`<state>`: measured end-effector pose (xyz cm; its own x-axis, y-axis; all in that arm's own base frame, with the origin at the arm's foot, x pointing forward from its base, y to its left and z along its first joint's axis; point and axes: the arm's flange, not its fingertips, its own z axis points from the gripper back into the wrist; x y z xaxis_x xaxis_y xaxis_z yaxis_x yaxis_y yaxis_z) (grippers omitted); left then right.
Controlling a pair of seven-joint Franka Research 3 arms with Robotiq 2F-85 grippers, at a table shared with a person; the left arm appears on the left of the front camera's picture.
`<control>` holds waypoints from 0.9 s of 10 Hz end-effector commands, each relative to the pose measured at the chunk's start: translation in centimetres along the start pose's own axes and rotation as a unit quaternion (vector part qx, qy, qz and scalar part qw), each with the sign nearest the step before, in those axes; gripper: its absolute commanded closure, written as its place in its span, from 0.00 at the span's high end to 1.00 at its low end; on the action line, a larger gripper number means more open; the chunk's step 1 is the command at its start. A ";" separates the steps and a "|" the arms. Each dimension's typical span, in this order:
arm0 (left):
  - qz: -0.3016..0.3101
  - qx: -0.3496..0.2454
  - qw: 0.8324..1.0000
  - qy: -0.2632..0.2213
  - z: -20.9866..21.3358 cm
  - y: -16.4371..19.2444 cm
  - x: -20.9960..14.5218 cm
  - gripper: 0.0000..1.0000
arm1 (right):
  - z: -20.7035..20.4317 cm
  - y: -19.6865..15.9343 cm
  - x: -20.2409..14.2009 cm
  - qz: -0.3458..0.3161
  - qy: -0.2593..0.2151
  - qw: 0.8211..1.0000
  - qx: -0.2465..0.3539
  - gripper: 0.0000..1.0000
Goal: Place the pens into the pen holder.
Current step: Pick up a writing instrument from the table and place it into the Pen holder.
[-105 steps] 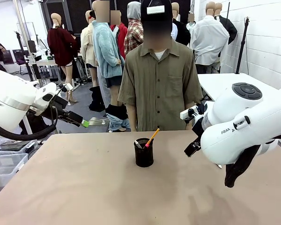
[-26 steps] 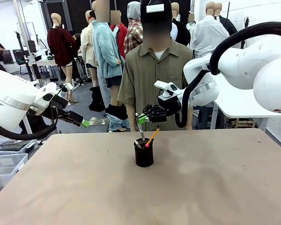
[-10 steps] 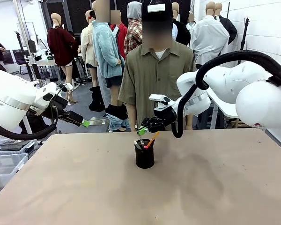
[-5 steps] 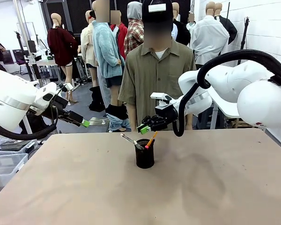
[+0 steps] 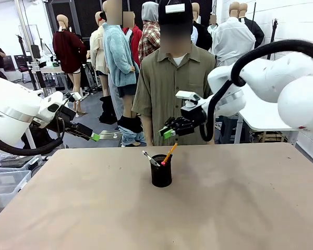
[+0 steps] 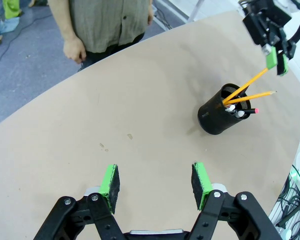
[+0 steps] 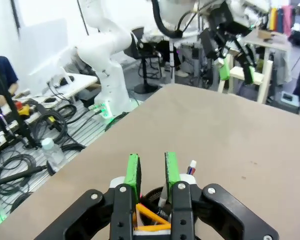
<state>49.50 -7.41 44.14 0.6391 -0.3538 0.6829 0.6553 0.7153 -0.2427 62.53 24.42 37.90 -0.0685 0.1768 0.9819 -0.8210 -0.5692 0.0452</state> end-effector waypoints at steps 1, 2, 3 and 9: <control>-0.006 -0.004 1.000 0.001 0.0 0.1 0.1 0.76 | 1.0 6.0 1.3 0.009 0.029 0.997 -0.071 0.29; -0.006 -0.004 1.000 0.001 0.0 0.1 0.1 0.76 | 2.1 8.2 1.8 -0.014 0.042 0.993 -0.109 0.29; -0.006 -0.004 1.000 0.001 0.0 0.1 0.1 0.76 | 3.3 9.8 2.1 -0.042 0.056 0.988 -0.141 0.29; -0.006 -0.004 1.000 0.001 0.0 0.1 0.1 0.76 | 6.7 20.4 4.4 -0.271 0.111 0.880 -0.374 0.29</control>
<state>49.54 -7.41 44.18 0.6386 -0.3536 0.6835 0.6558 0.7148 -0.2429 51.11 7.22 43.89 0.3331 0.4541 0.8263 -0.9394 0.2351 0.2494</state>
